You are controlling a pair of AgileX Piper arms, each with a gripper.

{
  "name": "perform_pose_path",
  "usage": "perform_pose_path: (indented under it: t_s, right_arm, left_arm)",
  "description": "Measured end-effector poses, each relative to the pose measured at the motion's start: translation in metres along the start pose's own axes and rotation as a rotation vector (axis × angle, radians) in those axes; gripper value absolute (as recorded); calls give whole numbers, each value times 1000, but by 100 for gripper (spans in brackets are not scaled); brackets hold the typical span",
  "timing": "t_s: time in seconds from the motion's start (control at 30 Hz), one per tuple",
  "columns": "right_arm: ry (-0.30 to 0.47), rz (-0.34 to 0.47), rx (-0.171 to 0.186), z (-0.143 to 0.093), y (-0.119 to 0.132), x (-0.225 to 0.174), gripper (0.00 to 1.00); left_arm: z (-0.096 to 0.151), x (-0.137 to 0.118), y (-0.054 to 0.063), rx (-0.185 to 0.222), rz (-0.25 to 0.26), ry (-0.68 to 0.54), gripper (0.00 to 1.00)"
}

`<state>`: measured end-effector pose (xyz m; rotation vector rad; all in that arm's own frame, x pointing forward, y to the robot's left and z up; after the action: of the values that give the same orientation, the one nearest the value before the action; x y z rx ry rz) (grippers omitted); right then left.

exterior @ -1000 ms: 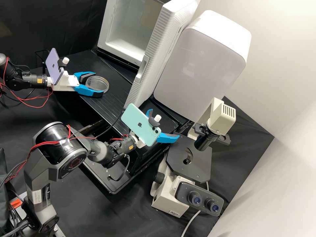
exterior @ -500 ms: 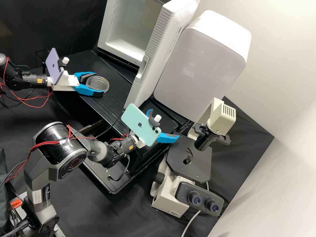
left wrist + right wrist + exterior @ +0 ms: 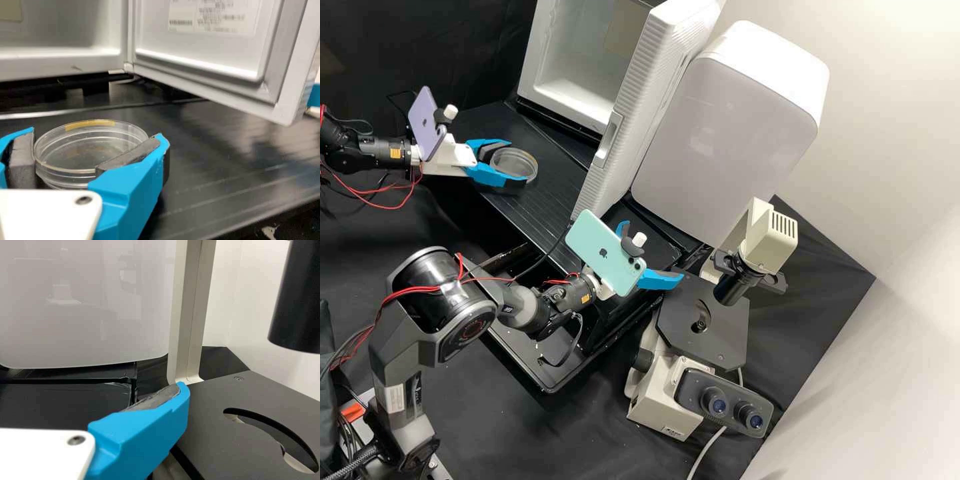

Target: Place the petri dish in the incubator

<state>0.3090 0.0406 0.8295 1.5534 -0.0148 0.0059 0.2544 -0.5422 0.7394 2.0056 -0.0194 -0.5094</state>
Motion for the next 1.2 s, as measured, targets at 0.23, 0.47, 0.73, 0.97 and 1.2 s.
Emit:
perform_pose_path:
  t_s: [0.23,0.47,0.73,0.97,1.2]
  right_arm:
    - [0,0,0,0,0,0,100]
    - [0,0,0,0,0,0,100]
    - [0,0,0,0,0,0,100]
    - [0,0,0,0,0,0,100]
    - [0,0,0,0,0,0,100]
  left_arm:
    - [8,-10,31,19,94,-45,0]
    - [12,-16,43,36,131,-66,0]
    - [14,-14,48,36,125,-67,0]
    - [19,11,59,66,162,-30,0]
    - [21,49,74,85,170,59,0]
